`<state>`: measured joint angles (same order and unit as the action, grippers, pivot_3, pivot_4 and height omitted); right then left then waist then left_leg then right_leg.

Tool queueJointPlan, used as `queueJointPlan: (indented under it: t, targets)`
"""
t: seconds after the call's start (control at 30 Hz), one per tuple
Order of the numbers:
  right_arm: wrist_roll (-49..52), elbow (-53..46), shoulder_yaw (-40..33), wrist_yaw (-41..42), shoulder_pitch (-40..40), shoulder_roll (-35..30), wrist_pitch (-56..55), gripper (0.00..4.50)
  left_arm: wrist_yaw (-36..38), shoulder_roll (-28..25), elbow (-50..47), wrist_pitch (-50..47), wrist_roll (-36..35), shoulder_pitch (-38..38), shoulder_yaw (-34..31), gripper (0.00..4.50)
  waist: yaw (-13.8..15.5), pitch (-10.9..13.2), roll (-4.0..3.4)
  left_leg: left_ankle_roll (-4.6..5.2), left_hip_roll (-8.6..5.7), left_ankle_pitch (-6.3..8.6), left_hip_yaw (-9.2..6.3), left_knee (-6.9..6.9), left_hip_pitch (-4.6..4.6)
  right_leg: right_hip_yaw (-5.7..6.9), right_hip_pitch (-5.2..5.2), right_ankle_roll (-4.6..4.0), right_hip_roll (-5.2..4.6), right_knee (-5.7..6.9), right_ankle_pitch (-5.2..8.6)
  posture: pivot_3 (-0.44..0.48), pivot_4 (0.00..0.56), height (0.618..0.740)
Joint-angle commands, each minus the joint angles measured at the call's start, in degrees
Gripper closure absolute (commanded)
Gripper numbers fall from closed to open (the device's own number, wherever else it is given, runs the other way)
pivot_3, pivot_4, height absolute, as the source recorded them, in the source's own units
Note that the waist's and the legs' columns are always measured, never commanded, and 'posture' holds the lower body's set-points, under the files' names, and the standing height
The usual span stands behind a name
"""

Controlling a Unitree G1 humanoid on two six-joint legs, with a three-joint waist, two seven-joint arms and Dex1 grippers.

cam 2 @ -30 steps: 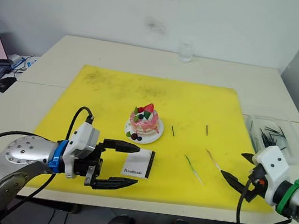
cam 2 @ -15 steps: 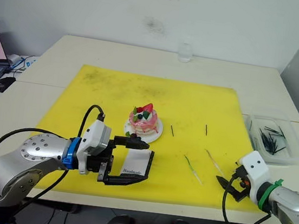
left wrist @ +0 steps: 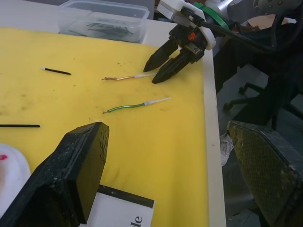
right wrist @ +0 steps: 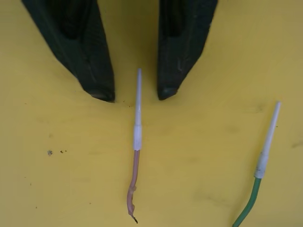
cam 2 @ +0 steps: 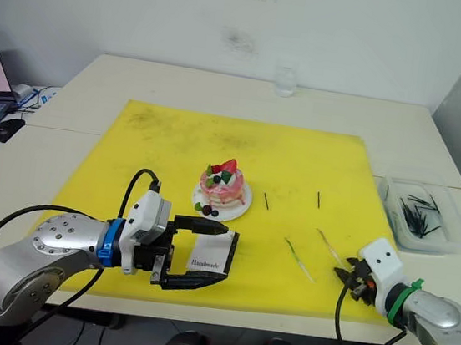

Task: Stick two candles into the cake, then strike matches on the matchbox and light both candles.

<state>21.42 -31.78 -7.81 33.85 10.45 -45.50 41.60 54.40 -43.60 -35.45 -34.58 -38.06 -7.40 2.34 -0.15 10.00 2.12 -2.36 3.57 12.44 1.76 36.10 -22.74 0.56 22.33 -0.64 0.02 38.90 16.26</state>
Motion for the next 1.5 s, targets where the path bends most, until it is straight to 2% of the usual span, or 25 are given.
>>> queueJointPlan:
  t: [0.03,0.37,0.5,0.6,0.73,0.9,1.03,1.27,1.37,1.5]
  targets:
    - [-0.6,-0.1,-0.9,-0.3,0.0,-0.1,0.9,4.47,-0.1,-0.2,-2.0,1.0,-0.7,0.2,-1.5,0.0,0.0,0.0,0.0,0.0,-0.01,0.0,0.0,0.0,0.0,0.0,0.0,0.0,-0.02,0.0,0.0,0.0,0.15,0.74]
    - [7.8,-3.7,-8.4,2.5,-0.9,-0.2,6.3,4.47,-3.0,-0.2,1.6,-2.5,-2.3,1.0,-5.3,0.0,0.0,0.0,0.0,0.0,0.0,0.0,-0.03,-0.02,-0.05,0.03,0.03,-0.01,-0.02,-0.01,0.01,0.0,0.15,0.74]
    - [13.5,-4.8,-12.2,3.1,-3.7,0.5,9.1,4.47,-5.7,-2.0,3.7,-5.2,1.8,-0.2,-3.5,0.0,0.0,0.0,0.01,0.0,-0.02,0.0,-0.06,-0.02,-0.03,0.03,0.03,-0.01,0.01,-0.01,0.01,0.0,0.15,0.74]
    - [20.9,-5.7,-13.9,2.0,-8.4,2.8,12.6,4.47,-7.3,0.0,3.8,-10.1,-3.8,-2.1,-5.0,0.0,0.0,0.0,0.0,0.0,-0.01,0.0,-0.08,-0.02,-0.03,0.03,0.04,-0.01,0.05,0.0,0.01,0.0,0.15,0.74]
    - [33.9,-5.3,-14.8,-4.7,-18.0,9.0,17.7,4.47,-12.6,5.2,5.3,-18.2,-16.6,-6.6,-9.0,0.0,-0.1,0.0,0.03,0.0,0.02,0.0,-0.08,-0.02,-0.08,0.05,0.04,0.0,0.06,-0.01,0.0,0.0,0.15,0.74]
    - [51.5,-3.9,-13.3,-14.3,-26.0,13.5,20.6,4.47,-27.0,12.4,8.1,-25.2,-37.1,-12.8,-12.6,0.0,-0.1,0.0,0.04,0.0,0.01,0.0,-0.12,-0.01,-0.17,0.06,0.06,0.01,0.06,0.0,0.0,0.0,0.15,0.74]
    - [65.7,-0.7,-8.7,-23.1,-32.8,15.2,19.0,4.47,-37.7,17.1,11.9,-23.8,-53.4,-16.5,-11.4,0.0,-0.1,0.0,0.04,0.0,0.0,0.0,-0.15,-0.01,-0.17,-0.03,0.06,0.08,0.03,-0.01,0.02,0.0,0.15,0.74]
    - [81.4,1.4,-3.1,-31.6,-35.9,11.8,15.2,4.47,-45.1,21.9,14.6,-18.9,-61.0,-20.1,-9.8,0.0,-0.1,0.0,0.04,0.01,-0.05,0.0,-0.09,0.0,-0.17,0.02,0.05,0.11,0.06,0.01,0.01,0.0,0.15,0.74]
    - [84.2,1.0,-1.2,-33.0,-36.0,10.3,13.5,4.47,-46.7,23.4,15.3,-17.4,-63.6,-20.9,-9.6,0.0,-0.1,0.0,0.04,0.01,-0.08,-0.01,-0.05,0.02,-0.18,0.0,0.04,0.11,0.08,0.0,0.01,0.0,0.15,0.74]
    - [85.7,0.9,0.1,-33.7,-36.0,8.7,11.7,4.47,-46.9,22.6,15.2,-17.6,-65.9,-20.6,-8.7,0.0,-0.1,0.0,0.04,0.01,-0.09,-0.01,-0.05,0.02,-0.17,-0.04,0.05,0.11,0.26,-0.02,0.01,0.0,0.15,0.74]
